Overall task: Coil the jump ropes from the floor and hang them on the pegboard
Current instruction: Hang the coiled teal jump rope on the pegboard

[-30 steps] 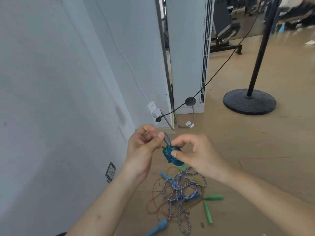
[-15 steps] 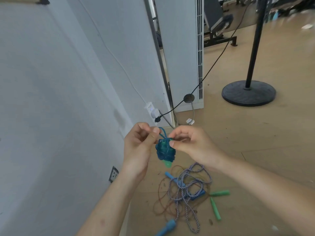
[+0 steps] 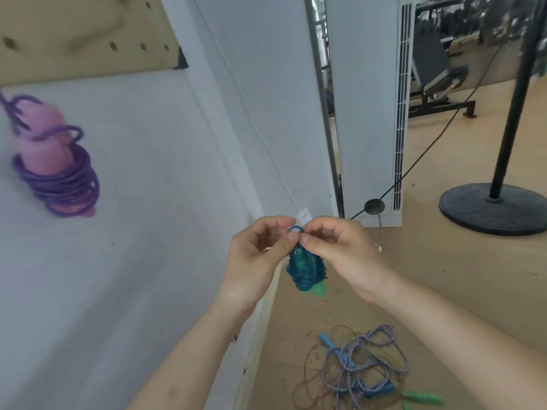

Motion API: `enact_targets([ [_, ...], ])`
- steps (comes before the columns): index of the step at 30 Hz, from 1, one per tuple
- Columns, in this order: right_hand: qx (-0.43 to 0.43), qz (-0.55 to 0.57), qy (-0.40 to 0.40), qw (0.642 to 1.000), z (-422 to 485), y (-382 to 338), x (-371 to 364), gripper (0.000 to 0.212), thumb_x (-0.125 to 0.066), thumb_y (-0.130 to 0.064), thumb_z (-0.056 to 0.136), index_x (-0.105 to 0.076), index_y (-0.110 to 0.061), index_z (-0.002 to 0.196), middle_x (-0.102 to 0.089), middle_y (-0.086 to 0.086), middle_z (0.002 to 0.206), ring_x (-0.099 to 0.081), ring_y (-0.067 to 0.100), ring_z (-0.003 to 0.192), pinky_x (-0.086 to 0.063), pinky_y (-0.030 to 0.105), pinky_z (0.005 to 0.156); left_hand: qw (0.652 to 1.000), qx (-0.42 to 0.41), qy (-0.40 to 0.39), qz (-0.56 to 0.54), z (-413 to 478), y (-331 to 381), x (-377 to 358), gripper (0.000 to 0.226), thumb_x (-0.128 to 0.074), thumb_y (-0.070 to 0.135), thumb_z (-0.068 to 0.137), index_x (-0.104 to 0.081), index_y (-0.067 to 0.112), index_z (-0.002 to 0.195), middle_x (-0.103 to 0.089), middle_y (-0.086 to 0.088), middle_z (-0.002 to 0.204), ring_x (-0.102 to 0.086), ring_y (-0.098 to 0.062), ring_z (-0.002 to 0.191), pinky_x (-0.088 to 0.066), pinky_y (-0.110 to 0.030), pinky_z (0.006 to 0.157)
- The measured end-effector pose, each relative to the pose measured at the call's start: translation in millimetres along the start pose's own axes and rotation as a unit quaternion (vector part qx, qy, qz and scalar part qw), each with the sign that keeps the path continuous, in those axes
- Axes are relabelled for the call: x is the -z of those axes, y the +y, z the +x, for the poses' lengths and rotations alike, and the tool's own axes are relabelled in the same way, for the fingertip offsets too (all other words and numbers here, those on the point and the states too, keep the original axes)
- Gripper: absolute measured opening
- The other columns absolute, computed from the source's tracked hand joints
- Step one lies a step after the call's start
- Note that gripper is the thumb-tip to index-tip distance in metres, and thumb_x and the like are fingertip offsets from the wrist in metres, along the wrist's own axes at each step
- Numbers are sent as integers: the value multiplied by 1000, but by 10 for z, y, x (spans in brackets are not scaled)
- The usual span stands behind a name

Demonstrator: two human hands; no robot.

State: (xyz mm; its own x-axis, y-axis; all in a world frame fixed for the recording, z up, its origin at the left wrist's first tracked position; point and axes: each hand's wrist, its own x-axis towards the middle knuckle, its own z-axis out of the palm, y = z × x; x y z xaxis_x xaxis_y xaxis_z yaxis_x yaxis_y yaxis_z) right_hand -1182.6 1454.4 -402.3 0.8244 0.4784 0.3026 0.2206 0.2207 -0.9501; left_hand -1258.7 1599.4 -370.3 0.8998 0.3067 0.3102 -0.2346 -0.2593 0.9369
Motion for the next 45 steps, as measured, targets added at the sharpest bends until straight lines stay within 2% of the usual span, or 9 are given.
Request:
enact_targets([
  [3,28,11,-27,999,135,-276,-166,5,-70,-10,91,-74,-7,90,-75,12,90,-72,21,85,-57,36,84,999,-11,22,38,-8,287,199,8,-70,11,91,-74,10,98,-75,-11,95,-72,-33,91,-60,-41,88],
  [11,103,44,-106,988,539,-1199,-722,6,-71,-14,90,-74,-9,89,-75,9,86,-72,23,83,-58,32,78,989,-54,124,66,-40,1207,728,15,-73,20,87,-72,7,93,-75,-14,93,-71,-30,88,-57,-46,93],
  [17,118,107,-169,973,772,-1904,-1098,5,-71,-10,88,-74,-8,84,-71,9,82,-66,18,75,-53,29,72,975,-110,164,99,-95,1860,1043,9,-66,16,94,-69,7,94,-76,-8,90,-72,-18,83,-54,-19,73],
  [23,118,134,-236,955,884,-2422,-1374,5,-69,-8,88,-73,-6,88,-71,9,82,-65,18,76,-52,26,74,961,-147,213,100,-187,2348,1313,13,-64,15,96,-70,4,97,-74,-10,83,-66,-21,76,-55,-29,72],
  [30,115,194,-289,930,895,-2906,-1836,6,-66,-9,91,-70,-7,96,-70,8,86,-64,16,75,-52,24,73,922,-210,308,108,-268,2863,1602,7,-67,11,93,-72,5,93,-75,-3,78,-68,-11,68,-54,-20,63],
  [34,136,205,-264,933,911,-3082,-2174,8,-66,-11,94,-71,-6,97,-71,6,85,-65,15,75,-53,25,70,898,-224,362,108,-277,3095,1769,7,-71,12,92,-75,7,94,-76,-3,77,-67,-7,64,-53,-17,58],
  [37,129,233,-211,940,890,-3146,-2394,6,-67,-13,93,-72,-11,90,-73,5,85,-68,15,74,-55,24,64,887,-217,395,97,-237,3175,1845,4,-73,14,90,-76,11,91,-77,-5,81,-73,-19,75,-61,-32,71],
  [41,135,251,-132,950,884,-3168,-2583,7,-69,-17,92,-73,-15,88,-75,9,94,-72,24,90,-60,43,86,878,-220,416,92,-147,3220,1898,3,-74,16,90,-76,15,89,-77,-2,80,-75,-17,76,-62,-34,72],
  [45,151,246,-85,954,884,-3226,-2653,10,-69,-19,91,-74,-17,83,-75,7,91,-72,24,90,-60,46,86,870,-233,426,89,-65,3264,1933,3,-75,16,88,-75,17,86,-77,2,78,-75,-13,74,-60,-27,68],
])
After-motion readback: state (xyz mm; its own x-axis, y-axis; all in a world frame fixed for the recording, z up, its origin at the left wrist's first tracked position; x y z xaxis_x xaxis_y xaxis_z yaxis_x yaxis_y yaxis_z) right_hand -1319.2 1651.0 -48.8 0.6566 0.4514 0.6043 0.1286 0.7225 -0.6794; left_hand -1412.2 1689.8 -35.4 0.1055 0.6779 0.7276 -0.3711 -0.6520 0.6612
